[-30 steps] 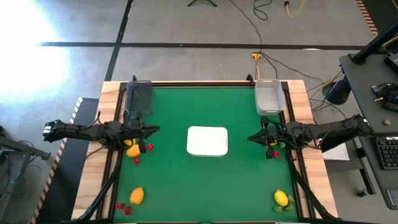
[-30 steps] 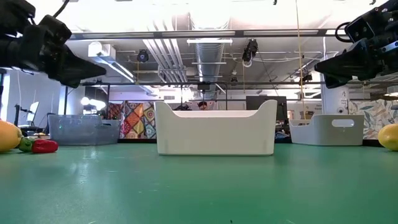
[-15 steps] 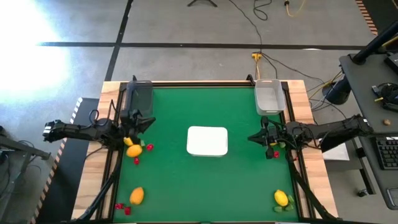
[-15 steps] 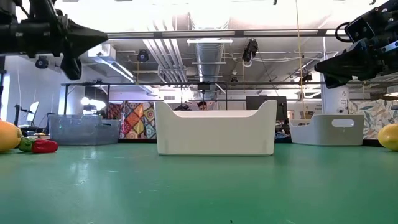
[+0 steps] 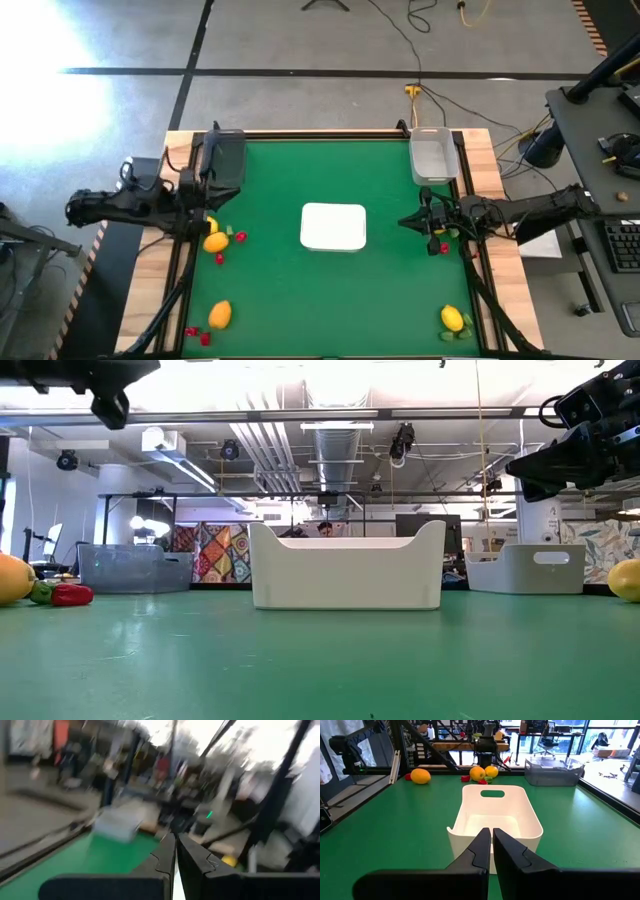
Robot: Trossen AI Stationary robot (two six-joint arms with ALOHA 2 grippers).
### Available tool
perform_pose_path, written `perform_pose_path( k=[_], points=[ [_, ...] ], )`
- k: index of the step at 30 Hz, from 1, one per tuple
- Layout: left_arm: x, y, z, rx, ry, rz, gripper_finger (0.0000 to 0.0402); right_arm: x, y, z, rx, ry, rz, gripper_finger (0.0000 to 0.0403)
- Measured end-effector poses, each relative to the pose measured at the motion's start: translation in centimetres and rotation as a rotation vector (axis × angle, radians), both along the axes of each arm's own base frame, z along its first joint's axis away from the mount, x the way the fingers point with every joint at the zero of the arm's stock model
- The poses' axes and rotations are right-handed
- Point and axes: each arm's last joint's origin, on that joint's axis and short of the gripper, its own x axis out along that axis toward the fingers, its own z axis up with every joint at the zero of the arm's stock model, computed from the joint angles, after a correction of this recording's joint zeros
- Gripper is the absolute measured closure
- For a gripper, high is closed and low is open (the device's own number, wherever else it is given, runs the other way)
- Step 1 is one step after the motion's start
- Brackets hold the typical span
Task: Sort produce into baskets
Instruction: Put the red chili pepper into the white bin
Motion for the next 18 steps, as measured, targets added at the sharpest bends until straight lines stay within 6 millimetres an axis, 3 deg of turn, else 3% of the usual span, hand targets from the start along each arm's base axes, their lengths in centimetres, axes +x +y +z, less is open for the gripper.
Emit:
perform_pose_path(
  k=[5, 13, 18],
  points=[
    [0.9, 0.1, 0.3, -0.105, 0.241, 0.095, 0.04, 0.0, 0.0, 0.0, 0.0, -0.001, 0.0, 0.039],
    [4.4, -0.1, -2.4, -0.291, 0.472, 0.176, 0.0398, 0.0, 0.0, 0.0, 0.0, 0.0, 0.0, 0.039],
    [5.5, -0.4, -3.8, -0.436, 0.691, 0.206, 0.0369, 0.0, 0.0, 0.0, 0.0, -0.001, 0.0, 0.039]
  ],
)
